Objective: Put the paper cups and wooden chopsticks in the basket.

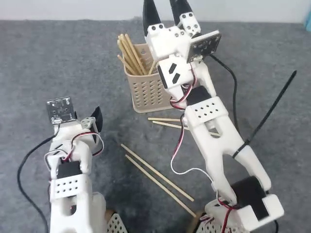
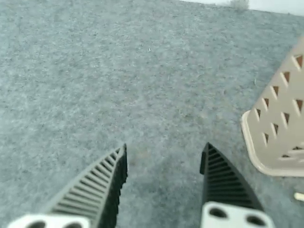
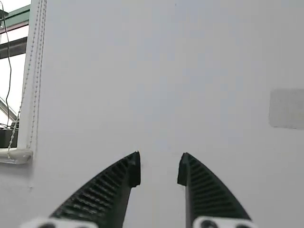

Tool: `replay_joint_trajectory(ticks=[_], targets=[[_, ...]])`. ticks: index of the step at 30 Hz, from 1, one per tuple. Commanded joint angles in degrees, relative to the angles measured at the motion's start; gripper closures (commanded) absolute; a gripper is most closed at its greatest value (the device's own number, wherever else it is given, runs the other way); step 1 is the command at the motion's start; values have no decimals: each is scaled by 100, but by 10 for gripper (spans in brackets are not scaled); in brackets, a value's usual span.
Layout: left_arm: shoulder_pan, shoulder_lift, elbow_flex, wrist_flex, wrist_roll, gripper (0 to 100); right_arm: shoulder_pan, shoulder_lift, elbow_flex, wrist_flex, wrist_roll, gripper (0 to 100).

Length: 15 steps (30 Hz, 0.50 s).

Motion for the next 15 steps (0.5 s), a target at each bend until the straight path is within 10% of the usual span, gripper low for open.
replay_joint_trajectory(ticks=[1,15], targets=[[18,-149,-40,-167,-62,762,40,-796,-26,690,-53,853],[0,-141,-31,-132,-26,763,549,-3943,-721,8453,158,853]])
